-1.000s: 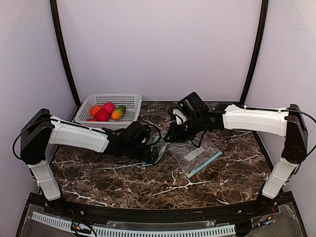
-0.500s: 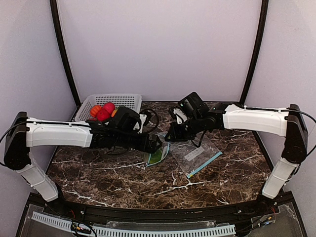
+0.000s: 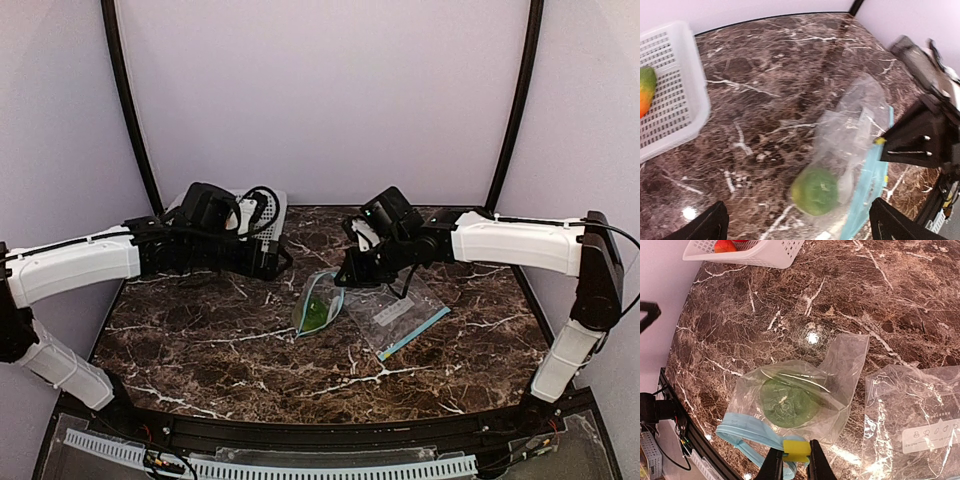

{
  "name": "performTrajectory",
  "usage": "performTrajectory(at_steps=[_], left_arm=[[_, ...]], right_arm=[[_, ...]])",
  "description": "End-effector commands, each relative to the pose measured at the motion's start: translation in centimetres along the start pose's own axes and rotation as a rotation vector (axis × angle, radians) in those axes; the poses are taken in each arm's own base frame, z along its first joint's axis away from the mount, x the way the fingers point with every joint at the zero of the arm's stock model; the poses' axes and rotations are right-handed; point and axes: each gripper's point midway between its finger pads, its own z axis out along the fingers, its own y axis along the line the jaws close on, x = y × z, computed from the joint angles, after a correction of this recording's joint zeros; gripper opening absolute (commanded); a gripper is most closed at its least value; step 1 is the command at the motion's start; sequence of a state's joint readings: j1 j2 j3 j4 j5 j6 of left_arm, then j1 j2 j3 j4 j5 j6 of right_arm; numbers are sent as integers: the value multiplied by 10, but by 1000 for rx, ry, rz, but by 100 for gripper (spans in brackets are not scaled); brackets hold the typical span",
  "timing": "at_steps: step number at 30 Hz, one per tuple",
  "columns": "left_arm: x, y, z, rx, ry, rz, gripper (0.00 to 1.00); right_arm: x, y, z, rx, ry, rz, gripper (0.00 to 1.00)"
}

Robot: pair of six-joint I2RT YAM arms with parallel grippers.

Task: Place the food in the zip-top bag and seal the zipper
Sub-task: Adjust the fake fruit in the zipper food storage bag, then pick up the fake vegetable from the bin.

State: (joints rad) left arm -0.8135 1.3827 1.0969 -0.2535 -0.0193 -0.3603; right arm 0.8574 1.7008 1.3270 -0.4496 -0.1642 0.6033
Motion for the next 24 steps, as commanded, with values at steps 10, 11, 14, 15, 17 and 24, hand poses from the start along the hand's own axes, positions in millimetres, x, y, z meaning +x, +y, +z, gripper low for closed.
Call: performTrajectory(at_steps=[10,11,14,15,17,24], left_arm=[[-37,201,-1,-342,79,-143,99],[-43,209,0,-358,67,-152,99],[-45,251,9,-458,60,-189,99],[-50,261,8,-489,45,-193,99],[-54,280,16,-522,37,-206,99],[-49,335,51,-579,64,-252,98]], right_arm=[[-2,2,1,-5,-6,-16,0],[-2,2,1,-7,-8,-16,0],[-2,4,2,-17,-9,-16,0],[-2,4,2,-19,-7,-16,0],[-1,4,3,-24,-6,-16,0],[0,8,2,-37,-6,-19,0]])
